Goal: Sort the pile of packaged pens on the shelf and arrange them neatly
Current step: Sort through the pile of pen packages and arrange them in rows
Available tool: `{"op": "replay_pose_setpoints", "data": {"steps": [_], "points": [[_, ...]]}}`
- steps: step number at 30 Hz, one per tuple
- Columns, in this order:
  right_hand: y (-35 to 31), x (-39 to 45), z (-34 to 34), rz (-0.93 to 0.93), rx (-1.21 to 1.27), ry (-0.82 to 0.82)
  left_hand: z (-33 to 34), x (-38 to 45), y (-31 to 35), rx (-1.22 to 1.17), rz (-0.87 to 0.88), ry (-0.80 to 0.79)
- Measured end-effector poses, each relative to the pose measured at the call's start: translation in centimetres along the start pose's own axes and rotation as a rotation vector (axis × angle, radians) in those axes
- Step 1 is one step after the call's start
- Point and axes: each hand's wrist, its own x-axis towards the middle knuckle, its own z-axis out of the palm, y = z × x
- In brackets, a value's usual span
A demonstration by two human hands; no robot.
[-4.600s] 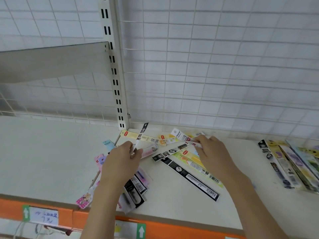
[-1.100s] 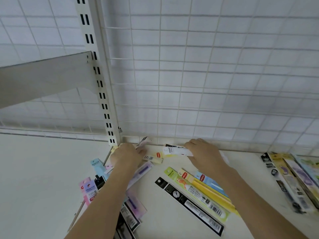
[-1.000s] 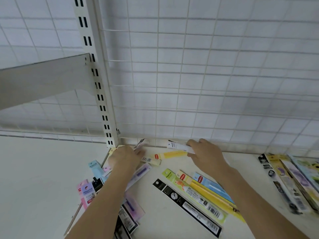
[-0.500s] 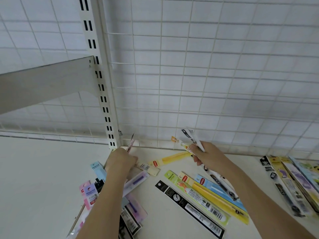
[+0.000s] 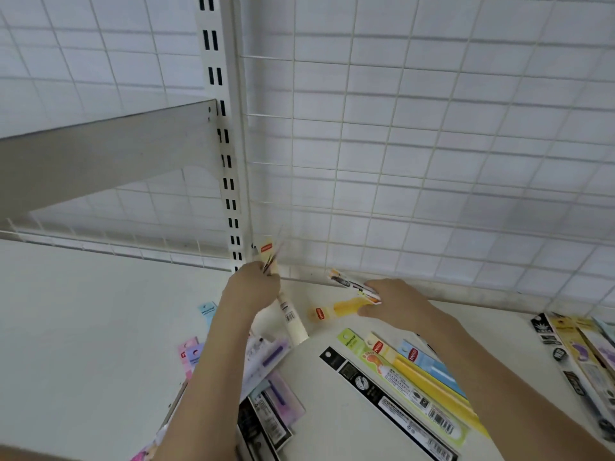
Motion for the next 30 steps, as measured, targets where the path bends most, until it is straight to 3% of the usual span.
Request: {"op": "replay_pose_setpoints", "data": {"steps": [7, 14, 20, 30], "points": [[-0.8, 0.2, 0.3, -0.121, -0.239, 0.035, -1.9, -1.8, 1.7, -0.231, 0.167, 0.089], [-1.2, -1.0, -0.4, -0.117, -0.361, 0.214, -1.8, -3.5, 2.6, -0.324, 0.103, -0.028], [0.6, -3.9, -1.6, 0.083, -0.125, 0.404, -1.4, -5.6, 2.7, -0.299, 0.149, -0.089], [5.9, -13.1, -1.3, 0.338, 0.197, 0.344, 2.4, -10.0, 4.6, -0.232, 0.314, 0.032]]}}
